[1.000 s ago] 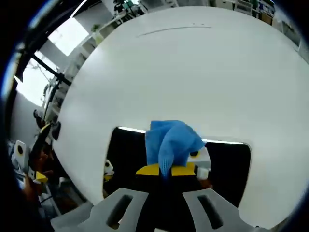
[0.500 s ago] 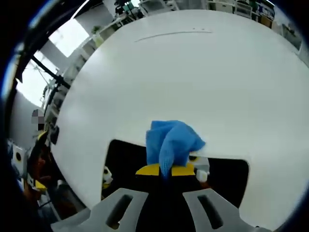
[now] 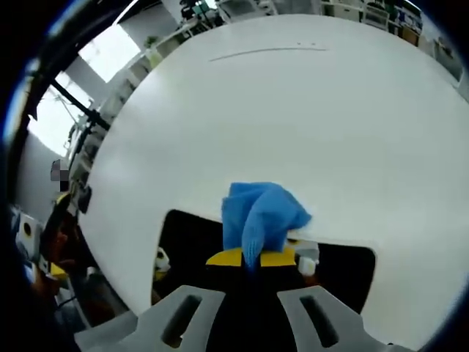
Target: Wipe the mirror surface with the cleaning cloth until all visible marks leave the cleaned area.
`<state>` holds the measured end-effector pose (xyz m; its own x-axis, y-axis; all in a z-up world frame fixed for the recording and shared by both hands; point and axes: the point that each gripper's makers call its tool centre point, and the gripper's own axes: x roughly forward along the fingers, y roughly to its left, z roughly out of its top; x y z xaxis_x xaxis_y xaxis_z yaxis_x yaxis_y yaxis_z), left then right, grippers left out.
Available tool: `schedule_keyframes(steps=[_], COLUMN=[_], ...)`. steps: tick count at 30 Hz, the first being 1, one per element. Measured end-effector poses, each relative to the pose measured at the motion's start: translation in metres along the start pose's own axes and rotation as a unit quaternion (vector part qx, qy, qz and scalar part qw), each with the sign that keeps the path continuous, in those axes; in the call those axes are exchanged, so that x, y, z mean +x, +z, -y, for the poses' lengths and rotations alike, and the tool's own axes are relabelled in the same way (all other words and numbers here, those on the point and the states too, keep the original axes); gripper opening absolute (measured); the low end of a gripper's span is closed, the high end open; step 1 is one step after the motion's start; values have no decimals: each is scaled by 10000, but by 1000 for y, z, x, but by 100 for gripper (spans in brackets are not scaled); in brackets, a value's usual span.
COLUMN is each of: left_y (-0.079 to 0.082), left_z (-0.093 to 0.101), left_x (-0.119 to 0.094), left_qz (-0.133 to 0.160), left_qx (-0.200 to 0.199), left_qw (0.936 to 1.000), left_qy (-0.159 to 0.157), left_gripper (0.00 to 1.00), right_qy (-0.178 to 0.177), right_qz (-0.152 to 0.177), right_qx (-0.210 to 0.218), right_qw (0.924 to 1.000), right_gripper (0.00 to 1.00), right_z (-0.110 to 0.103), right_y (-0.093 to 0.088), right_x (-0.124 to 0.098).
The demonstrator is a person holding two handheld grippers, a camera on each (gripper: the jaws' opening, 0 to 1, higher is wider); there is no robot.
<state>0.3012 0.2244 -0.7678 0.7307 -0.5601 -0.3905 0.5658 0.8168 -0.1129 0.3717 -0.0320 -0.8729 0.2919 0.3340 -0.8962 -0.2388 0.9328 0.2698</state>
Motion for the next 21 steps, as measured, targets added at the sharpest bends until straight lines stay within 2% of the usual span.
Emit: schedule_keyframes(steps=[21], left_y=[1], left_z=[2], left_x=[2], left_qz=[4], left_qx=[17], left_qw=[10000], left_qy=[-35], left_gripper=[100], right_qy=[-163], right_qz=[-74], right_qx=[214], right_qw=[9996], right_gripper=[0], right_z=[35], right_y=[-6], right_x=[-12])
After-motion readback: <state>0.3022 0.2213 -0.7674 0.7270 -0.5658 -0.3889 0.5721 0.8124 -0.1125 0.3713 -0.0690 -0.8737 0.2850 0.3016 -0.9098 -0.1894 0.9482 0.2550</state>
